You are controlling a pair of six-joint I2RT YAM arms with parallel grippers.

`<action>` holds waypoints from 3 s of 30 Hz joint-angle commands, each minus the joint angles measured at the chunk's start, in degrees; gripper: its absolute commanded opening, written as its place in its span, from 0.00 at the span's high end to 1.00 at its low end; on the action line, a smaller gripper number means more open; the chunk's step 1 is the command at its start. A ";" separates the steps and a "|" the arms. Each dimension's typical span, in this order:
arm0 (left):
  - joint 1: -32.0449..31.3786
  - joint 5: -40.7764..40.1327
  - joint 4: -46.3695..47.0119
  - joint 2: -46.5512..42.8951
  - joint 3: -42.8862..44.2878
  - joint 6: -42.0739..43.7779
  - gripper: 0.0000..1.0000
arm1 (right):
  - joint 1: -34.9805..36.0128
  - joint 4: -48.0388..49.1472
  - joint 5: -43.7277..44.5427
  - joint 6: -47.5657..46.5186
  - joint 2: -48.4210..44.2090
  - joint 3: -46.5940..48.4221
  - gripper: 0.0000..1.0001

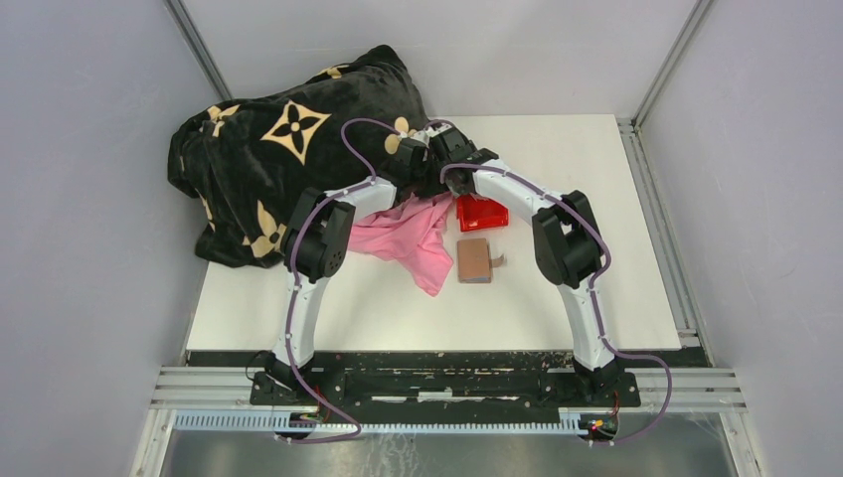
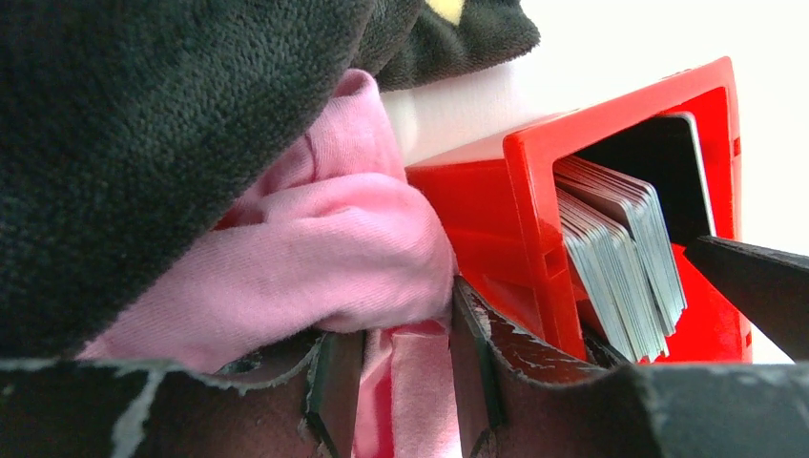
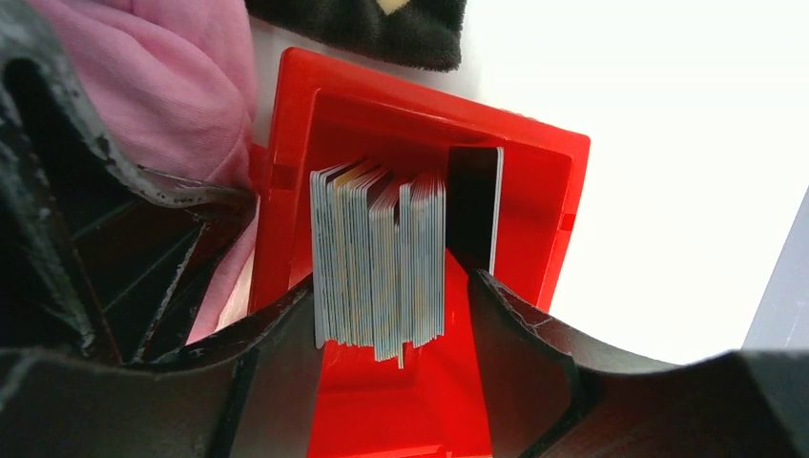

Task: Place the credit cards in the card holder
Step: Adjust the credit card in the storage box, then pick up the credit card from the storage box.

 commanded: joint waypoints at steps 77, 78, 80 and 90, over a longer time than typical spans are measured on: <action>1.10 -6.21 -0.41 -7.70 -4.11 -4.56 0.55 | -1.89 -4.26 -15.42 11.47 -9.10 7.01 0.99; 1.07 -6.99 -0.71 -8.48 -4.44 -4.85 0.55 | -1.53 -4.24 -14.94 11.02 -9.57 7.17 0.99; 0.99 -8.87 -1.38 -10.21 -5.31 -5.59 0.55 | -0.96 -4.26 -14.19 10.11 -10.46 7.87 0.99; 0.37 -12.45 -3.81 -19.20 -10.01 -6.98 0.55 | 0.79 -5.11 -11.45 8.52 -16.63 7.61 0.99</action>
